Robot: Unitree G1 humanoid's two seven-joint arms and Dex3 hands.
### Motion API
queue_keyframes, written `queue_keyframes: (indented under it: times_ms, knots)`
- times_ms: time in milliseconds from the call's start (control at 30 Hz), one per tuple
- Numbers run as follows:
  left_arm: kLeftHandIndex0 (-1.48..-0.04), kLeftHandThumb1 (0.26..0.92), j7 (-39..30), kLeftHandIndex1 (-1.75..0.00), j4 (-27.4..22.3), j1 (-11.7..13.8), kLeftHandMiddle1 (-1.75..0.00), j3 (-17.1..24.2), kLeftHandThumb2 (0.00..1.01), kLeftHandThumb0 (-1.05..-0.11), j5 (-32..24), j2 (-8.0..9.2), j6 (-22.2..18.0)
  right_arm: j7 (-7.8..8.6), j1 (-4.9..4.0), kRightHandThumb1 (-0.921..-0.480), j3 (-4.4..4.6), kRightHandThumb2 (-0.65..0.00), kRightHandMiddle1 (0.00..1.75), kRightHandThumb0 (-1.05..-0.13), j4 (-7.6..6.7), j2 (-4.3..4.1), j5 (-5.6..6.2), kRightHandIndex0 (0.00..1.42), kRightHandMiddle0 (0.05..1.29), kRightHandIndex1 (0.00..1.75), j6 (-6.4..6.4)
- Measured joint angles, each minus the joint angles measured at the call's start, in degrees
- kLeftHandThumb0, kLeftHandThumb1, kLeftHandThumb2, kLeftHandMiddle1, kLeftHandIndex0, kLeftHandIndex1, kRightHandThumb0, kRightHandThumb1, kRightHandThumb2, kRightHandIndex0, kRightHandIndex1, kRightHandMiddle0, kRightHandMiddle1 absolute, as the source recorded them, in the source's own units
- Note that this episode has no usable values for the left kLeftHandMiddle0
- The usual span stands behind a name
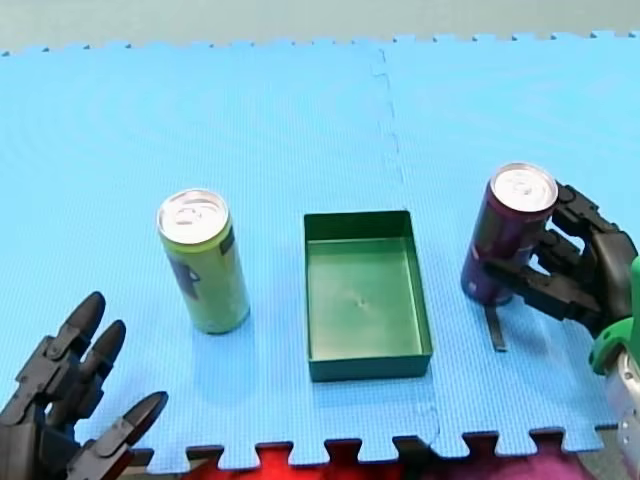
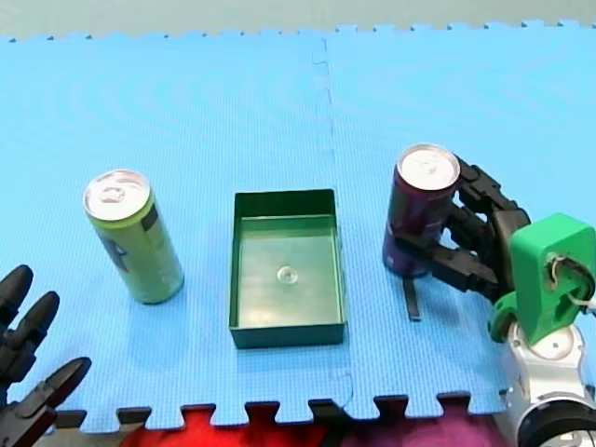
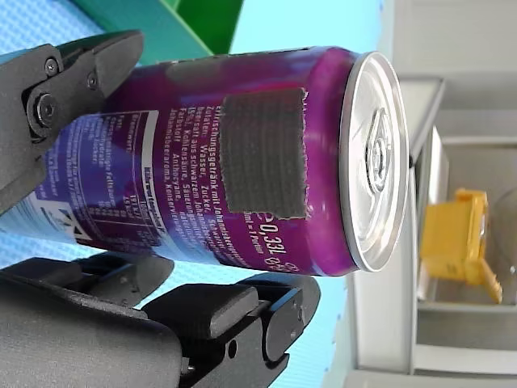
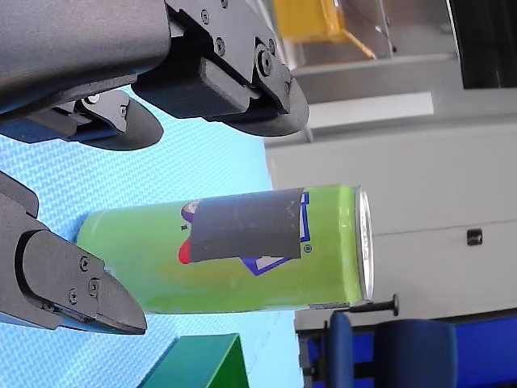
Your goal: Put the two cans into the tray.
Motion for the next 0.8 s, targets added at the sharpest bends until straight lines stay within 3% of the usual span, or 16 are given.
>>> queue_keyframes:
  times_ms: [800]
  knots:
    - [-0.49,0.817,-1.3,0.0,-1.0,0.7,0.0,0.0,0.0,-1.048,-1.2,0.05,0.8,0.22,-1.52,-0.706,0.08,-0.004,0.0,-1.048,1.49,0.18,-0.96,0.45,0.39,0.0,1.23]
